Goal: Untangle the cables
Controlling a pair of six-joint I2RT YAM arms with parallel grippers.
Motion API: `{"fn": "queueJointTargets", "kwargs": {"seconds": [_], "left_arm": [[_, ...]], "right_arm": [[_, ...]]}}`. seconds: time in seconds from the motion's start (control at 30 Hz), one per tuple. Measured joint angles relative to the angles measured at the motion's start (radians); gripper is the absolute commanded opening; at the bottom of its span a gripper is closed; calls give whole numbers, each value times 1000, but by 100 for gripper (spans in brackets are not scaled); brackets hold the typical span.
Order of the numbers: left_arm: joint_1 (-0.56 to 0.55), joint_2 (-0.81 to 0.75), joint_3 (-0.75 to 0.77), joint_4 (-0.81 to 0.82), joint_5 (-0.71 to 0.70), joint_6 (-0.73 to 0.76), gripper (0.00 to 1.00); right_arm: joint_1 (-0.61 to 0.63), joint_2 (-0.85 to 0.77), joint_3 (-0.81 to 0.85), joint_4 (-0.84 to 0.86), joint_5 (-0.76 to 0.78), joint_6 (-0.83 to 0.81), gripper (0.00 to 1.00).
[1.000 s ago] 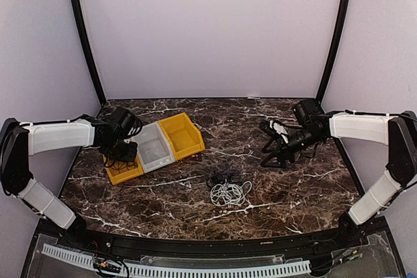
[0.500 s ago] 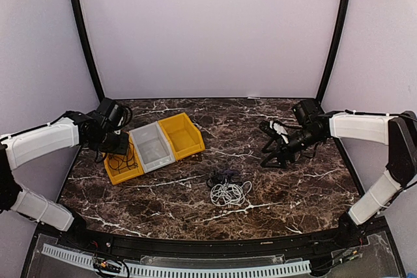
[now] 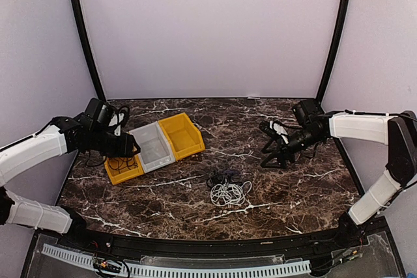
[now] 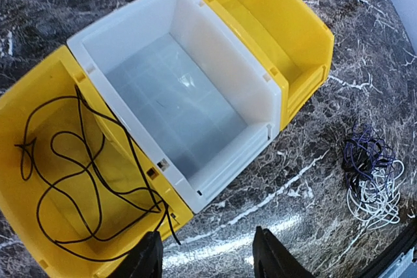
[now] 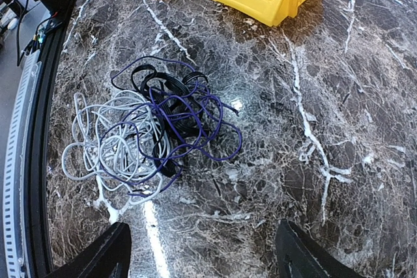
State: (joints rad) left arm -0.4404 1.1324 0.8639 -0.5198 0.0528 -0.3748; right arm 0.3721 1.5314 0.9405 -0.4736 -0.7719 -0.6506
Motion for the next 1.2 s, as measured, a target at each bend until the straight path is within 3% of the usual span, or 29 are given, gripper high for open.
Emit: {"fn": "queueJointTargets", "kwargs": {"seconds": [0.2, 0.27, 0.37, 0.53, 0.97, 1.2], "left_arm": [[0, 88, -42, -4, 21, -18, 42], [0, 99, -50, -5, 21, -21, 36], [0, 129, -49, -5, 18, -26, 14], [0, 209, -45, -23, -11, -39, 1], [0, 226, -30, -47, -230, -60, 0], [2, 342, -25, 2, -262, -66, 0]], "right_arm": [[0, 4, 0, -3, -2, -1, 78], [0, 4, 0, -3, -2, -3, 78], [0, 5, 0, -3, -2, -3, 78], [0, 5, 0, -3, -2, -4, 78], [0, 8, 0, -5, -2, -6, 79], [0, 8, 0, -6, -2, -7, 79]]}}
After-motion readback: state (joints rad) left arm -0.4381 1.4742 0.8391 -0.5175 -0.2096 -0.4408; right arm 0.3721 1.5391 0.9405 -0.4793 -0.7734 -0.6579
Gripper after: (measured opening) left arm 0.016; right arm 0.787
